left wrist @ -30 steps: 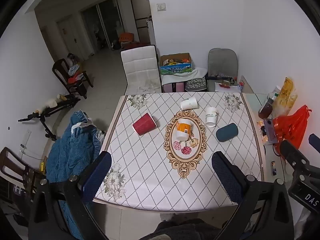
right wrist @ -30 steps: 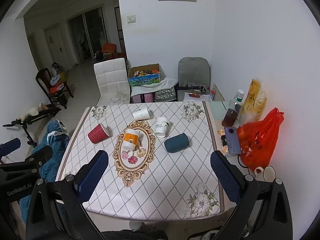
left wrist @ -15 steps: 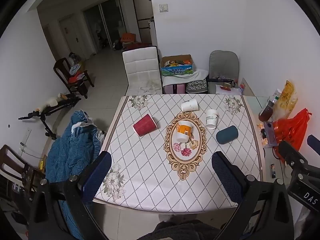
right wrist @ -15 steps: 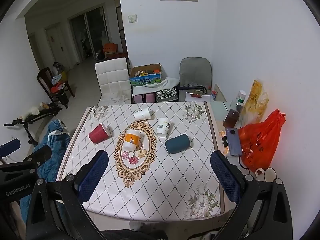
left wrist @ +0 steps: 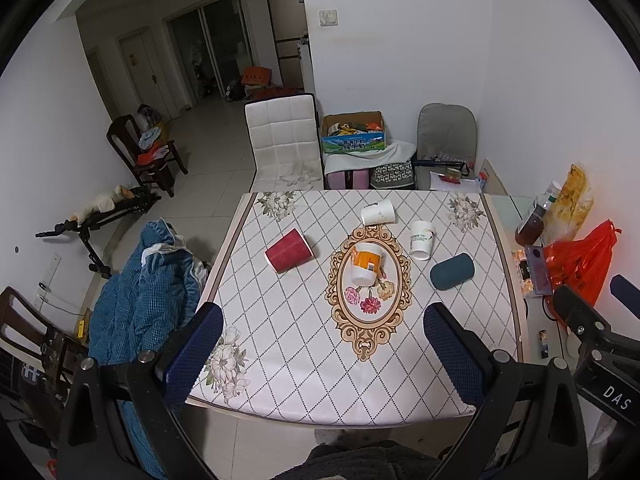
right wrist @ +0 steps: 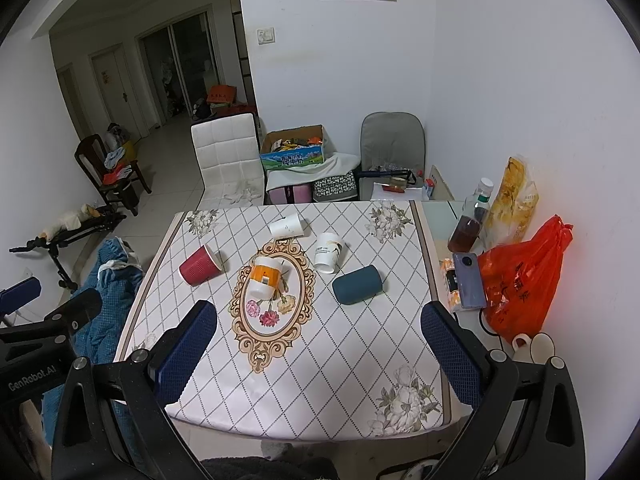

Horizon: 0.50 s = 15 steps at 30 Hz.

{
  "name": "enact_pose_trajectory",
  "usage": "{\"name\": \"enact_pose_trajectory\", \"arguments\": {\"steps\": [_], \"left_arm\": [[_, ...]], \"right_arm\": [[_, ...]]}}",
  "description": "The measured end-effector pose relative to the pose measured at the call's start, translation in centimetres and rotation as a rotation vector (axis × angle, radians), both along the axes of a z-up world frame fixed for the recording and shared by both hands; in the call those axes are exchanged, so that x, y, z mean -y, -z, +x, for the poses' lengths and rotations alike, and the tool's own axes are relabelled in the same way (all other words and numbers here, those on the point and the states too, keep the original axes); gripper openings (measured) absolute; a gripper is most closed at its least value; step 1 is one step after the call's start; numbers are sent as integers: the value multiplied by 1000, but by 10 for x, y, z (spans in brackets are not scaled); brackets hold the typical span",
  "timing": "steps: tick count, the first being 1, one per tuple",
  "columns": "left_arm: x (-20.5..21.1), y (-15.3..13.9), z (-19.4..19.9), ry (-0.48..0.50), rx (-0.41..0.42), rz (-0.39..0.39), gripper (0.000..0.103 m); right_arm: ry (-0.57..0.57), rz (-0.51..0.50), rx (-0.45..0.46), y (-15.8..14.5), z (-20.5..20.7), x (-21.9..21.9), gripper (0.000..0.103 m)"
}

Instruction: Flip cup upside down

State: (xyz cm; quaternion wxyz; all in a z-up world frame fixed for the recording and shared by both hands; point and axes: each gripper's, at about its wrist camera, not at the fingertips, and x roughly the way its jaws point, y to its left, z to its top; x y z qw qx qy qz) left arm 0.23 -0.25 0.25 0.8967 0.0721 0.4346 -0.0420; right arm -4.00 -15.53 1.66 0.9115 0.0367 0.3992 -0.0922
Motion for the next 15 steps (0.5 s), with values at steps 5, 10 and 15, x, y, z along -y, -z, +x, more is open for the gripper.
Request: {"name": "enact_pose_trajectory", "arguments": {"steps": [5, 10, 15], "left_arm": [[7, -10, 2, -4, 4, 0, 103], [5, -9, 1, -4, 6, -3, 103], [7, -10, 1, -2, 7, -3, 103]], "right_arm": [[1, 2, 1, 0, -1, 0, 103], [1, 2, 1, 0, -1, 1, 103], [0, 2, -1, -1, -2, 1, 103]]}}
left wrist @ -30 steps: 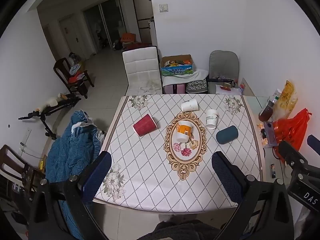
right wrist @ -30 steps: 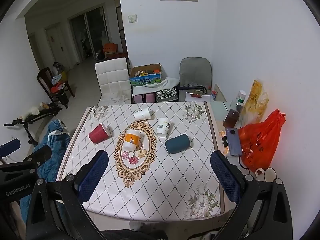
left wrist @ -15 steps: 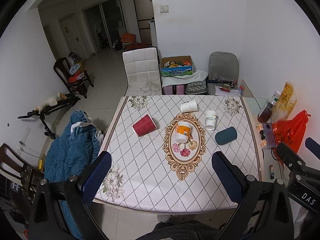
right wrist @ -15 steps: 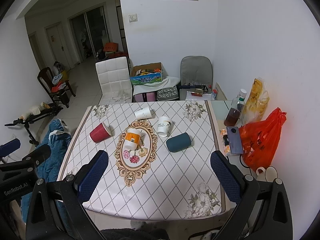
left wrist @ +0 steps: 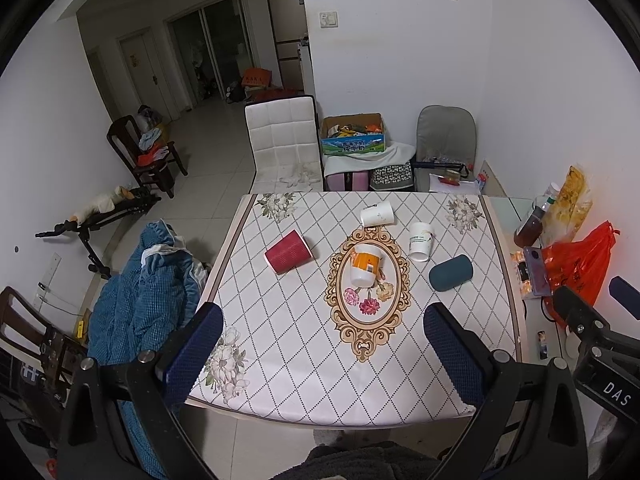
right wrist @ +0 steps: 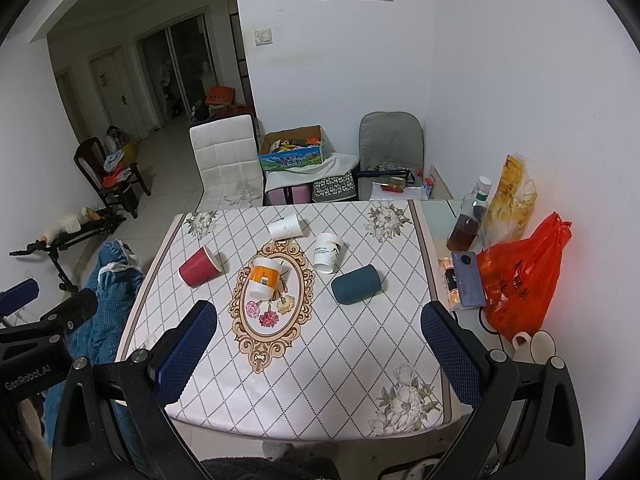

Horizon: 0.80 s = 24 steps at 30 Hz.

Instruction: Flip cup upside down

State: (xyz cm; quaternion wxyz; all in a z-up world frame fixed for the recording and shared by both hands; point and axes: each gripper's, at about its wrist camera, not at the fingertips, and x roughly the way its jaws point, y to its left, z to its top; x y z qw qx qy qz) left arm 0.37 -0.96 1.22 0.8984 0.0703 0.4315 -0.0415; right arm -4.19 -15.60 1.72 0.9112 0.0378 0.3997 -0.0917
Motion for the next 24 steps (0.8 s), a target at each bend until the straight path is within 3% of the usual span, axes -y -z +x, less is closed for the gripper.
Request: {"name": "enact_pose_trajectory", "arguments": {"steps": [24], "left_arm": [[6, 2, 0, 2, -3, -17, 103]], "right_arm": [[0, 5, 2, -1, -1, -8, 103]]}}
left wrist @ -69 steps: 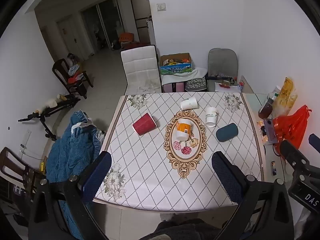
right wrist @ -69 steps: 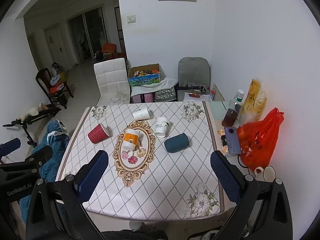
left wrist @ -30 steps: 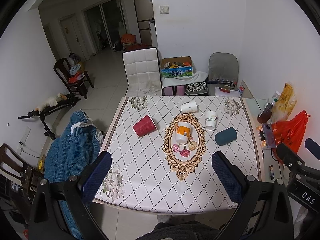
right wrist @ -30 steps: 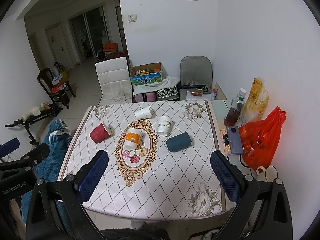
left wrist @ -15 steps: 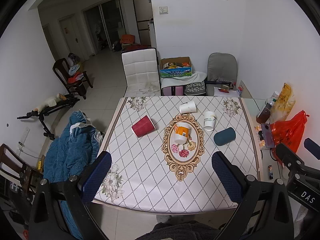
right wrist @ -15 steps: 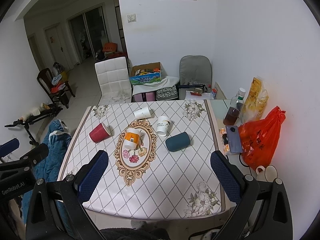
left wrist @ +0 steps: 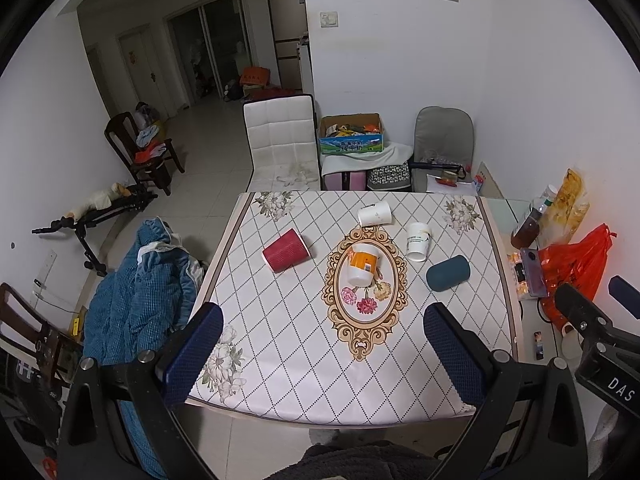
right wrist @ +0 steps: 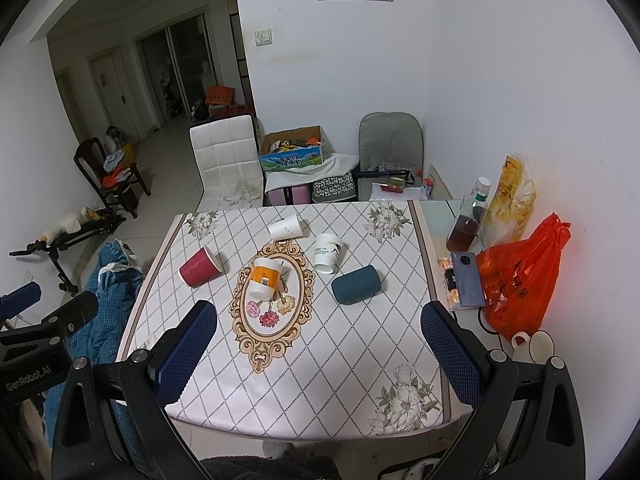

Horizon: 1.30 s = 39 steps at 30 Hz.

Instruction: Flip cup upside down

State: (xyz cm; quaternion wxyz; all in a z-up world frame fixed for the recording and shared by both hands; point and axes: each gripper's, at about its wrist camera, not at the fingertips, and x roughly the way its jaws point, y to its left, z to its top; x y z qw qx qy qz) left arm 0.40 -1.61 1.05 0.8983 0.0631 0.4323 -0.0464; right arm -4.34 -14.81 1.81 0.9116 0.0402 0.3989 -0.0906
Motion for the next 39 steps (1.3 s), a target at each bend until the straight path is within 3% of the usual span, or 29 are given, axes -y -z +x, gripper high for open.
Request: {"name": "enact_pose_trajectory", "arguments": {"steps": [23, 31, 39], "left_arm": [[3, 8, 1, -10, -27, -16, 103], [20, 34, 10, -15, -63, -3, 103], [52, 88, 37, -9, -132, 59, 103]], "right_arm": [[-16, 28, 2, -17, -9, -3, 103], [11, 35, -71, 15, 2, 17, 103], [63, 54, -233, 95, 17, 59, 103]]}}
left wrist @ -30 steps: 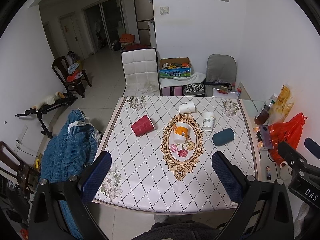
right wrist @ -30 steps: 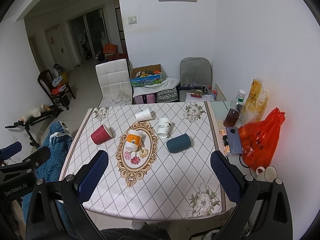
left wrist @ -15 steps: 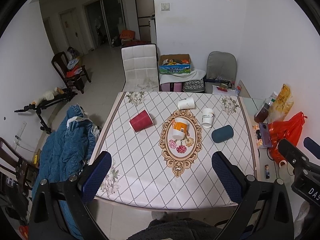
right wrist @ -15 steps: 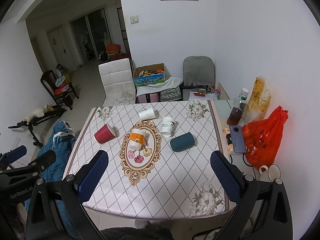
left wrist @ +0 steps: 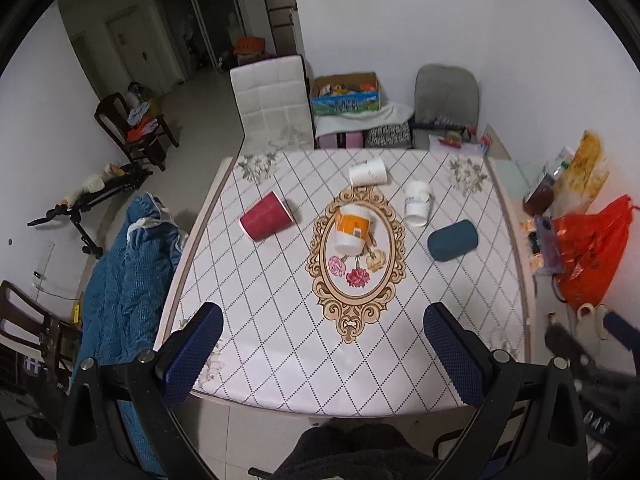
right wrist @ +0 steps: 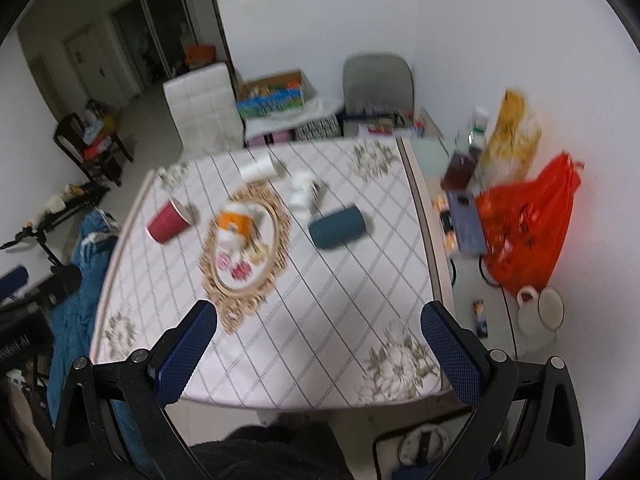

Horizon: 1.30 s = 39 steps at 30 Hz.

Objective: Flip cup upside down
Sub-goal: 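Move the left tool toward the dark teal cup lying on its side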

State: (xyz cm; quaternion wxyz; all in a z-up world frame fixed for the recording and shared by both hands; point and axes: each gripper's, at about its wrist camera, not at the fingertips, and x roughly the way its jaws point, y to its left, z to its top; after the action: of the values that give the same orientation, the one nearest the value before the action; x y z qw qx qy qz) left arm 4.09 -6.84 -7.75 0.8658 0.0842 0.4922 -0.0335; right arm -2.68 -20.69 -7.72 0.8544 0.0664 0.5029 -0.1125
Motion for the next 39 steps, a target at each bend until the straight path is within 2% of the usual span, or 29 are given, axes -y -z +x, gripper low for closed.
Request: {"name": "enact_pose_trajectory", "arguments": {"steps": [12, 18, 29, 39], "left_arm": [[42, 89, 57, 76, -158, 80, 103], [71, 126, 97, 150, -212, 124, 103], [128, 185, 177, 278, -285, 202, 103], [189, 226, 217, 413, -327, 258, 103]], "right_arm": [[72, -8, -233, 127, 9, 39, 103], [124, 11, -330, 176, 19, 44, 103], [249, 69, -472, 243, 51, 69, 103], [326, 88, -550, 283, 76, 96, 103]]}}
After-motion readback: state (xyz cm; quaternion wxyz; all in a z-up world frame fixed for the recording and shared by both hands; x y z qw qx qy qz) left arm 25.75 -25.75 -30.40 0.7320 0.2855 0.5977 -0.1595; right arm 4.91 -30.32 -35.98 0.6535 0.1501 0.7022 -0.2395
